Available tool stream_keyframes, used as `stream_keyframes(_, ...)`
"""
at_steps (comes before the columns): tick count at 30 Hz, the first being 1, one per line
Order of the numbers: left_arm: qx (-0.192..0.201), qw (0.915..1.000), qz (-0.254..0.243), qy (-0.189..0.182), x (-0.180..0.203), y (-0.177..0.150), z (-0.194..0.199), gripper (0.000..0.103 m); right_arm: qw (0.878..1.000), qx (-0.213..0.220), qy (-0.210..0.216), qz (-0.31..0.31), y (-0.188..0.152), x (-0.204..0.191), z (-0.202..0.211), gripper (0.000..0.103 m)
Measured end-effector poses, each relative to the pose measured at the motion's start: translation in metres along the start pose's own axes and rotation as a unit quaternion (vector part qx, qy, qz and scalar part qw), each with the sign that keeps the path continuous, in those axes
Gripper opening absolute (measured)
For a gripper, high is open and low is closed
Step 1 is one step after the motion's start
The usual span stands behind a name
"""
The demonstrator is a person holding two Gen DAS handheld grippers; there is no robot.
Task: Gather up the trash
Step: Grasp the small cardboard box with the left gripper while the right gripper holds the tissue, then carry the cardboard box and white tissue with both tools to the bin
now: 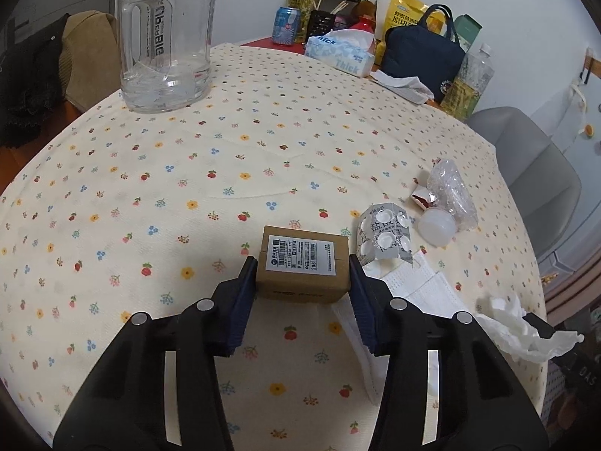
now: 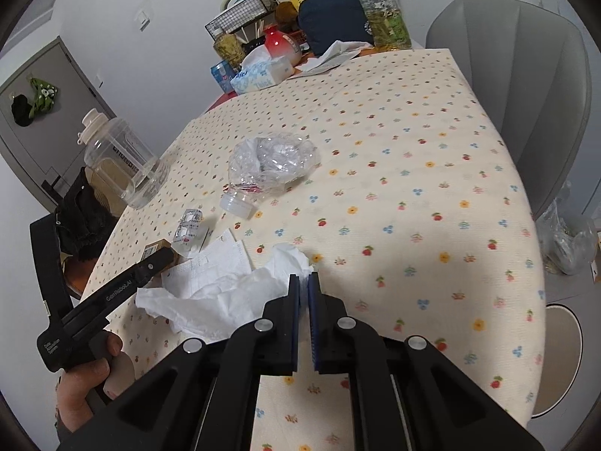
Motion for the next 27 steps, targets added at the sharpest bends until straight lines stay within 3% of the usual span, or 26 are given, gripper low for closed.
stream_keyframes(3, 0.014, 0.9998, 0.000, 0.011, -0.001, 0.002, 0.010, 0.048, 1.000, 0.008, -0.001, -0.005, 0.000, 0.006, 0.011, 0.006)
stream_keyframes(12, 0.051, 0.9986, -0.004, -0.009, 0.015, 0.010, 0.050, 0.047, 0.999, 0.046, 0.000, -0.017, 0.004, 0.020, 0.053, 0.006)
stream_keyframes(27, 0.081, 0.9917, -0.069, -0.073, 0.099, 0.004, 0.097, 0.047, 0.990, 0.129, -0.024, -0.050, 0.016, 0.067, 0.143, 0.006)
Point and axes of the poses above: each gripper's, at about its wrist camera, not at the fingertips, and z roughly against the way its jaws point, x to its right, y to its top, the point moved 7 cm from there along -z, roughly the way its jaws point, and after that the axes turned 1 degree about -z, right-handed, at the moved point
